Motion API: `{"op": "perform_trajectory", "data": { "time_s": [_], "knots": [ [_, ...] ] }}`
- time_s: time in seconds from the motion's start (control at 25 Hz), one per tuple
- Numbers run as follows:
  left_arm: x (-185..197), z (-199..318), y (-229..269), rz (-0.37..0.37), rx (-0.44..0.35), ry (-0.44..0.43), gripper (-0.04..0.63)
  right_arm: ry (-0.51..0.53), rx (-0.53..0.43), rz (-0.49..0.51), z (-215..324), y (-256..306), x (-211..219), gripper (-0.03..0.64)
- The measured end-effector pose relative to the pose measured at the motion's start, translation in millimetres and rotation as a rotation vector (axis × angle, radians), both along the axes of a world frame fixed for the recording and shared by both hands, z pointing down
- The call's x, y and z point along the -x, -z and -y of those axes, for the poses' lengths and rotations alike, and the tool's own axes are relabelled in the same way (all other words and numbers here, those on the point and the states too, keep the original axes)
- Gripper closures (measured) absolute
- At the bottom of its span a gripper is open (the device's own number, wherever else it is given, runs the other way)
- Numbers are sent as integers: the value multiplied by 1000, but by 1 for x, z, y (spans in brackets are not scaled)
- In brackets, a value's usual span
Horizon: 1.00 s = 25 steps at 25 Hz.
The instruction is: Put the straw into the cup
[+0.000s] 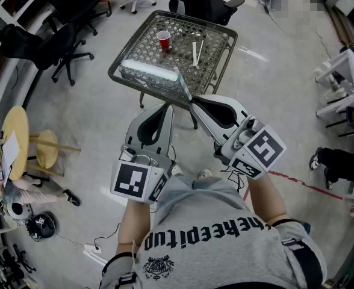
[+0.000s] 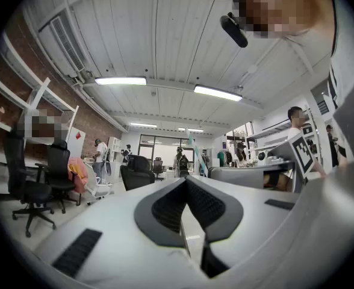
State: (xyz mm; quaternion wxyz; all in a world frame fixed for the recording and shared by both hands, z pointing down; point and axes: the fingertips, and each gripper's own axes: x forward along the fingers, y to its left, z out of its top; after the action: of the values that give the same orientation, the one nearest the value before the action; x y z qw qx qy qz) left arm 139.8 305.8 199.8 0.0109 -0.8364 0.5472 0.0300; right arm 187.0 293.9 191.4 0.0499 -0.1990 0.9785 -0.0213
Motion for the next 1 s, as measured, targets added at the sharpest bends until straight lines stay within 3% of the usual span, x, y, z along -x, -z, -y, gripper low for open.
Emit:
{"op": "perform_trajectory", "data": {
  "time_s": [1.0],
  "knots": [
    [55,8,-6,-11,1,-18,571,-44,2,8,10,-3,49,580]
  ]
}}
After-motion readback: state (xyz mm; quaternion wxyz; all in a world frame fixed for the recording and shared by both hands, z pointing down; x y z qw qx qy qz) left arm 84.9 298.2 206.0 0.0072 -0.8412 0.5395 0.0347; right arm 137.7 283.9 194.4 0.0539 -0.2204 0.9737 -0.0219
